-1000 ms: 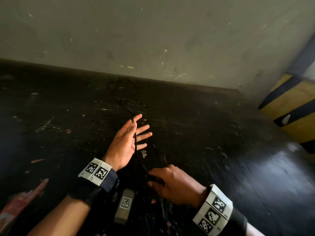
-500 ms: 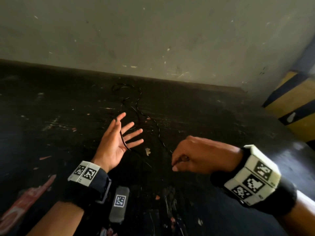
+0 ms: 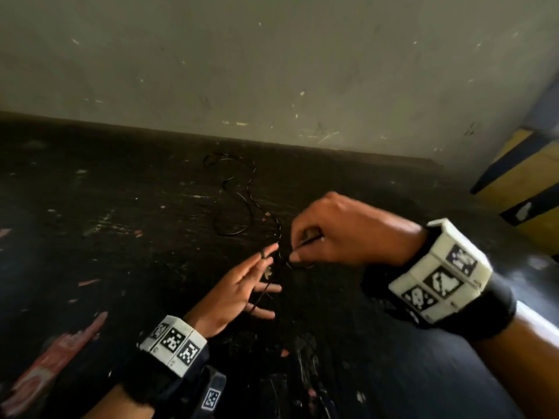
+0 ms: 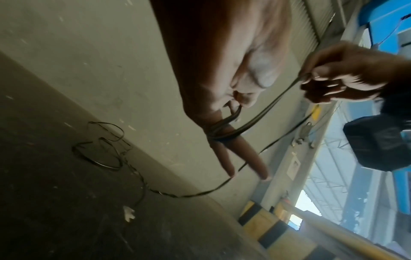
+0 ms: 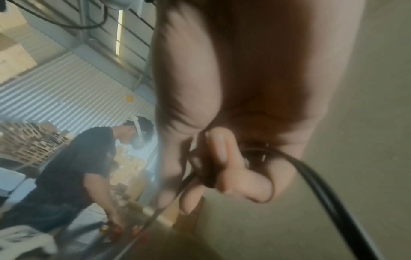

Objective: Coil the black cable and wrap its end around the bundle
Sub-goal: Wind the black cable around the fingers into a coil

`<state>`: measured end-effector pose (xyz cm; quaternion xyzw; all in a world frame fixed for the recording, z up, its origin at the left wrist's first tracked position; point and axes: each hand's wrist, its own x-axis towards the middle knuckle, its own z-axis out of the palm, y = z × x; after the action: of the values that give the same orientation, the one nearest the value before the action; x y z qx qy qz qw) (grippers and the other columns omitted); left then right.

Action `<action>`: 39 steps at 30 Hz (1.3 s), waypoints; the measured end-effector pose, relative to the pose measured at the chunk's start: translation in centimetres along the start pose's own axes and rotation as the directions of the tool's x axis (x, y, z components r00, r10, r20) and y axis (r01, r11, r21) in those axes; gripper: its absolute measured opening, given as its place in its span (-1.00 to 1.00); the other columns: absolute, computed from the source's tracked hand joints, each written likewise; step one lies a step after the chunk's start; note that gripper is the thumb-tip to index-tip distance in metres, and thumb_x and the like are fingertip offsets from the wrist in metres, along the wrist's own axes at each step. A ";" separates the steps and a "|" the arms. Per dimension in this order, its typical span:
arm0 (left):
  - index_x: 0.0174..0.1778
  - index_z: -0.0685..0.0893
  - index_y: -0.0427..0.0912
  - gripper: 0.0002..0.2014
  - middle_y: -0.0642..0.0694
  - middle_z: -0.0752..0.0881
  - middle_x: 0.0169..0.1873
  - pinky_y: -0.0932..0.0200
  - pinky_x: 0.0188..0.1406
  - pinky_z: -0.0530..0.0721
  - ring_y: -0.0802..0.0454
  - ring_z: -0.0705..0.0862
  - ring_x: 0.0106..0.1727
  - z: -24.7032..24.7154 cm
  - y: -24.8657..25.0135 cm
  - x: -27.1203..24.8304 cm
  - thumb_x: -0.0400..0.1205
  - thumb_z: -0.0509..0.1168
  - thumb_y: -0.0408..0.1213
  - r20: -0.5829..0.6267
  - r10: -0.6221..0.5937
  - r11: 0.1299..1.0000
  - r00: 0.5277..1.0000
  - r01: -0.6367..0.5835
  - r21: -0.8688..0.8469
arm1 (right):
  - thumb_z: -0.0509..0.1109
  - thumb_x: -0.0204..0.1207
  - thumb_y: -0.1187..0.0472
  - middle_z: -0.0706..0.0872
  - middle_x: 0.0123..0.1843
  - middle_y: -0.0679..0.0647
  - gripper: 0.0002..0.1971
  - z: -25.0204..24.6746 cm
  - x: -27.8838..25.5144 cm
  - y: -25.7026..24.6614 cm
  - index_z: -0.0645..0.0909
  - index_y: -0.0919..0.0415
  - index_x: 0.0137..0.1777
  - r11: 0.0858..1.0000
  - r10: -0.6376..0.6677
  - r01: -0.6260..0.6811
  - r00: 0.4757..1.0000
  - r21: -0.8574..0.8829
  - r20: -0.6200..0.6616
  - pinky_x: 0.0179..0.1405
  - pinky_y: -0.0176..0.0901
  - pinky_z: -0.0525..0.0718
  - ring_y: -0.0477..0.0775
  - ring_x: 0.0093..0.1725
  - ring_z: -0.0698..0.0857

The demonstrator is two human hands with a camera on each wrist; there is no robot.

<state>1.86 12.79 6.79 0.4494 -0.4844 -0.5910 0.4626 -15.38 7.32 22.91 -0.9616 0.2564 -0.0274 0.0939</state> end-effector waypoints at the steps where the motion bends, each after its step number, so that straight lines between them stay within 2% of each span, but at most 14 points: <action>1: 0.41 0.39 0.40 -0.57 -0.02 0.38 0.56 -0.26 -0.14 0.80 -0.08 0.73 0.24 0.5 0.3 -0.4 0.59 0.08 0.09 0.057 -0.009 1.000 0.998 0.010 -0.015 | 0.48 0.40 -0.05 0.67 -0.32 -0.18 -0.82 -1.0 0.3 0.5 0.72 0.04 -0.16 1.000 0.015 -0.015 1.000 -0.015 -0.028 -0.24 -0.17 0.68 -0.25 -0.30 0.65; 4: 0.48 0.32 0.31 -0.56 -0.03 0.47 0.51 -0.08 -0.35 0.83 -0.16 0.75 0.20 1.6 1.7 -1.7 0.63 -0.01 0.05 0.192 -0.032 0.996 0.981 0.048 -0.079 | 0.54 0.30 -0.11 0.60 -0.46 -0.23 -0.74 -3.0 1.2 2.4 0.73 0.08 -0.26 0.997 0.065 -0.069 0.993 -0.039 -0.096 -0.45 -0.52 0.45 -0.39 -0.42 0.59; 8: 0.44 0.38 0.30 -0.60 -0.04 0.55 0.45 0.04 -0.52 0.79 -0.26 0.74 0.20 2.3 3.8 -2.7 0.68 -0.05 0.03 0.284 -0.062 0.986 0.957 0.103 -0.133 | 0.52 0.29 -0.15 0.65 -0.44 -0.14 -0.68 -2.8 2.0 4.9 0.71 0.12 -0.28 0.993 0.117 -0.119 0.987 -0.011 -0.109 -0.44 -0.37 0.46 -0.22 -0.44 0.60; 11: 0.45 0.39 0.36 -0.61 -0.06 0.60 0.43 0.09 -0.58 0.77 -0.32 0.73 0.19 2.2 4.6 -3.1 0.70 -0.06 0.03 0.343 -0.052 0.972 0.938 0.126 -0.198 | 0.40 0.27 -0.28 0.66 -0.47 -0.07 -0.57 -0.8 2.1 6.7 0.69 0.13 -0.33 0.991 0.133 -0.124 0.973 0.058 -0.187 -0.49 -0.41 0.47 -0.18 -0.50 0.58; 14: 0.46 0.32 0.48 -0.59 -0.11 0.59 0.44 0.12 -0.64 0.76 -0.32 0.75 0.15 2.1 5.8 -2.8 0.68 -0.08 0.07 0.384 0.040 0.925 0.923 0.111 -0.364 | 0.32 0.46 -0.18 0.61 -0.53 0.00 -0.55 3.5 1.8 8.1 0.68 0.21 -0.38 0.974 0.165 -0.106 0.936 0.198 -0.312 -0.54 -0.37 0.45 -0.16 -0.57 0.49; 17: 0.50 0.26 0.44 -0.56 -0.20 0.55 0.47 0.10 -0.64 0.77 -0.29 0.77 0.11 1.9 7.4 -1.2 0.68 -0.10 0.07 0.312 0.148 0.857 0.939 0.036 -0.514 | 0.24 0.63 0.12 0.62 -0.51 -0.02 -0.62 8.6 1.4 7.4 0.62 0.09 -0.43 0.948 0.174 -0.067 0.927 0.310 -0.332 -0.46 -0.26 0.50 -0.19 -0.53 0.53; 19: 0.53 0.22 0.41 -0.55 -0.23 0.52 0.49 0.12 -0.59 0.78 -0.30 0.76 0.13 1.6 8.3 0.3 0.68 -0.08 0.07 0.208 0.182 0.835 0.961 -0.039 -0.549 | 0.17 0.65 0.14 0.55 -0.51 -0.22 -0.65 10.8 1.1 5.3 0.60 0.00 -0.38 0.927 0.172 -0.030 0.920 0.373 -0.352 -0.45 -0.44 0.46 -0.31 -0.54 0.53; 21: 0.55 0.16 0.41 -0.54 -0.24 0.47 0.52 0.14 -0.53 0.80 -0.32 0.76 0.13 1.3 9.0 1.7 0.70 -0.08 0.07 0.103 0.193 0.825 0.976 -0.105 -0.555 | 0.14 0.68 0.12 0.54 -0.49 -0.20 -0.73 11.9 0.8 3.3 0.60 0.08 -0.20 0.919 0.167 -0.038 0.940 0.393 -0.299 -0.47 -0.37 0.55 -0.22 -0.51 0.60; 24: 0.56 0.10 0.44 -0.54 -0.26 0.38 0.57 0.12 -0.46 0.81 -0.31 0.77 0.12 0.9 9.1 3.1 0.71 -0.08 0.08 0.012 0.186 0.841 0.983 -0.153 -0.519 | 0.17 0.66 0.09 0.67 -0.32 0.05 -0.81 11.8 0.3 0.8 0.53 0.18 0.07 0.924 0.155 -0.087 0.975 0.373 -0.158 -0.32 0.06 0.70 0.06 -0.36 0.68; 27: 0.54 0.05 0.49 -0.49 -0.23 0.28 0.62 0.03 -0.36 0.82 -0.31 0.75 0.15 1.0 8.2 3.7 0.65 -0.02 0.13 -0.006 0.183 0.898 0.983 -0.169 -0.407 | 0.22 0.63 0.09 0.72 -0.21 0.15 -0.82 9.7 -0.6 -0.7 0.54 0.19 0.03 0.938 0.130 -0.107 0.990 0.330 -0.050 -0.23 0.11 0.73 0.11 -0.28 0.71; 29: 0.52 0.04 0.54 -0.43 -0.21 0.20 0.65 -0.04 -0.30 0.83 -0.28 0.76 0.15 1.1 7.1 4.0 0.58 0.03 0.19 -0.016 0.157 0.936 0.987 -0.154 -0.317 | 0.25 0.62 0.12 0.68 -0.24 0.08 -0.83 8.2 -1.1 -1.4 0.58 0.22 -0.02 0.947 0.097 -0.108 0.994 0.303 0.050 -0.25 0.02 0.73 0.03 -0.32 0.67; 32: 0.46 0.07 0.60 -0.49 -0.05 0.18 0.64 -0.08 -0.25 0.81 -0.11 0.79 0.12 1.5 5.5 3.6 0.59 0.00 0.21 -0.018 0.127 0.984 0.992 -0.128 -0.127 | 0.26 0.61 0.17 0.67 -0.29 0.01 -0.83 5.7 -2.0 -2.0 0.62 0.25 0.00 0.967 0.043 -0.097 0.974 0.236 0.222 -0.42 -0.37 0.60 -0.14 -0.46 0.62; 35: 0.41 0.12 0.65 -0.55 0.04 0.21 0.62 -0.17 -0.02 0.76 0.01 0.73 0.21 1.6 3.9 2.3 0.60 -0.01 0.20 0.075 0.069 0.995 0.995 -0.074 0.072 | 0.34 0.57 0.13 0.75 -0.17 0.07 -0.82 2.4 -2.8 -1.9 0.69 0.21 0.02 0.997 -0.046 0.031 0.968 0.067 0.246 -0.37 -0.48 0.47 -0.24 -0.40 0.56; 39: 0.41 0.13 0.61 -0.57 -0.05 0.16 0.66 -0.02 -0.35 0.82 -0.15 0.77 0.15 1.5 3.1 -0.1 0.62 0.00 0.19 0.213 -0.067 0.998 0.975 0.061 0.033 | 0.46 0.46 0.03 0.72 -0.39 -0.07 -0.80 -3.6 -2.3 0.0 0.76 0.17 -0.21 0.995 -0.064 0.072 0.990 -0.062 0.123 -0.37 -0.47 0.44 -0.26 -0.44 0.55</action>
<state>0.80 12.80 10.02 0.4047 -0.5244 -0.6441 0.3826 -17.70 7.89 26.42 -0.9723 0.2179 0.0363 0.0765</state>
